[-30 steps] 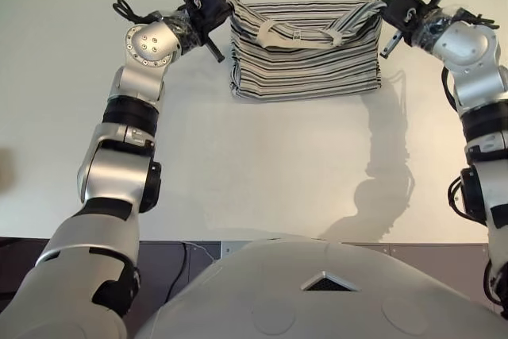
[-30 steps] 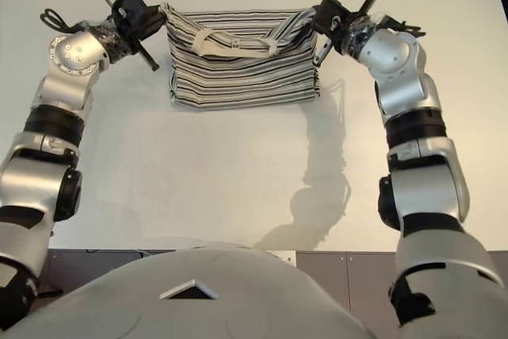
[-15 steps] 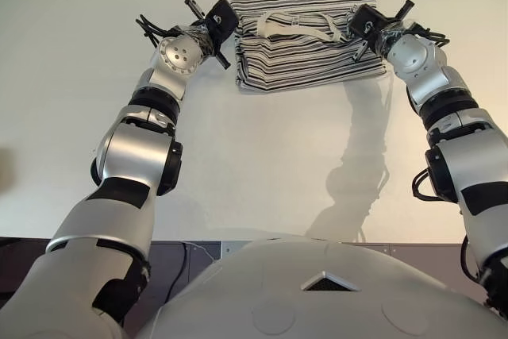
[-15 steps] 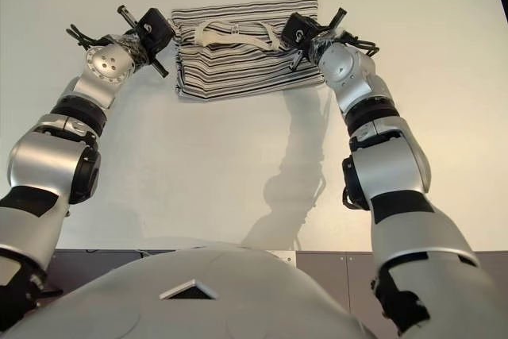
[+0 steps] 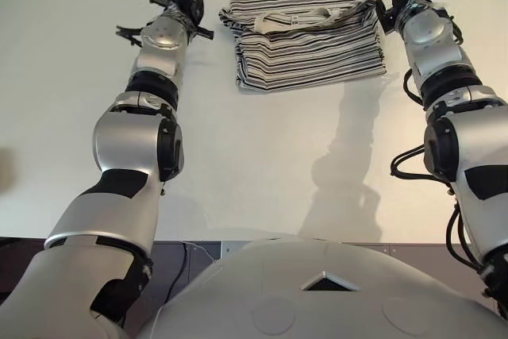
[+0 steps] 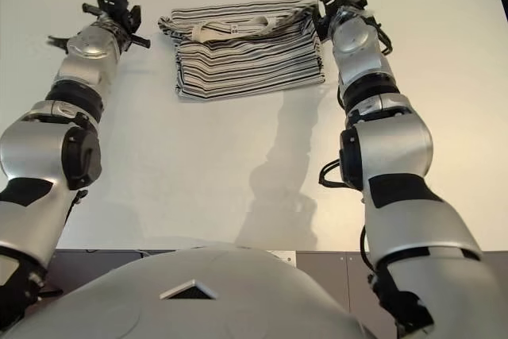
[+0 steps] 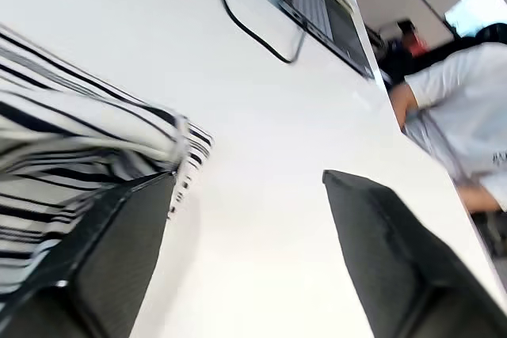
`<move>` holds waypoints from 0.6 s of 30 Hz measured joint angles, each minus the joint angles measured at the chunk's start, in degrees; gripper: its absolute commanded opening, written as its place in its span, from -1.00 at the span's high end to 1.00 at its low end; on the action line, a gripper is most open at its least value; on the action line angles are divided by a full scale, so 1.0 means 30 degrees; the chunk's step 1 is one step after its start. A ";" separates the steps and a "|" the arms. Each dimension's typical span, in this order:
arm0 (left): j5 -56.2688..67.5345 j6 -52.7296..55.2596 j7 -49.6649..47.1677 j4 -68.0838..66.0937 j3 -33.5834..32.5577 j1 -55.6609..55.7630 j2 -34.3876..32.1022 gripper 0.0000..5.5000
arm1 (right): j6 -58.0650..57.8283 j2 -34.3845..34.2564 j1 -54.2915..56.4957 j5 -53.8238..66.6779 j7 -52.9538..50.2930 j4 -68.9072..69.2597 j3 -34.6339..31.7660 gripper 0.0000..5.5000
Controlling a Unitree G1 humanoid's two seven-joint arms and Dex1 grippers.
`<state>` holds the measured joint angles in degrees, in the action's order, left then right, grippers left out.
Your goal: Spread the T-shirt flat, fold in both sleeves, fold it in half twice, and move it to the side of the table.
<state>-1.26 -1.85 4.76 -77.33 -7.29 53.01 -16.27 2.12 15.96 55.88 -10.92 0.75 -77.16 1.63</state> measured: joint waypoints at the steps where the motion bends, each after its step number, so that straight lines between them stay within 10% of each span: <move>1: 0.0515 0.0382 -0.0608 -0.0005 -0.0767 -0.0010 -0.0149 0.57 | -0.0404 -0.0018 -0.0069 0.0588 -0.0400 0.0003 -0.0686 -0.30; 11: 0.0445 -0.3781 0.7141 0.8676 0.1329 -0.7139 -0.0725 0.57 | 0.6765 0.3119 -0.4217 -0.4796 0.1915 0.3655 0.4835 -0.30; 18: 0.0057 -0.0957 0.6928 1.6310 0.2290 -1.1440 -0.0782 0.57 | 0.8838 0.3721 -0.4293 -0.6897 0.4209 0.3721 0.8071 -0.30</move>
<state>-1.09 -4.72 25.54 -28.40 -0.41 18.69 -18.62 28.64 27.13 43.00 -31.61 13.38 -66.00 25.84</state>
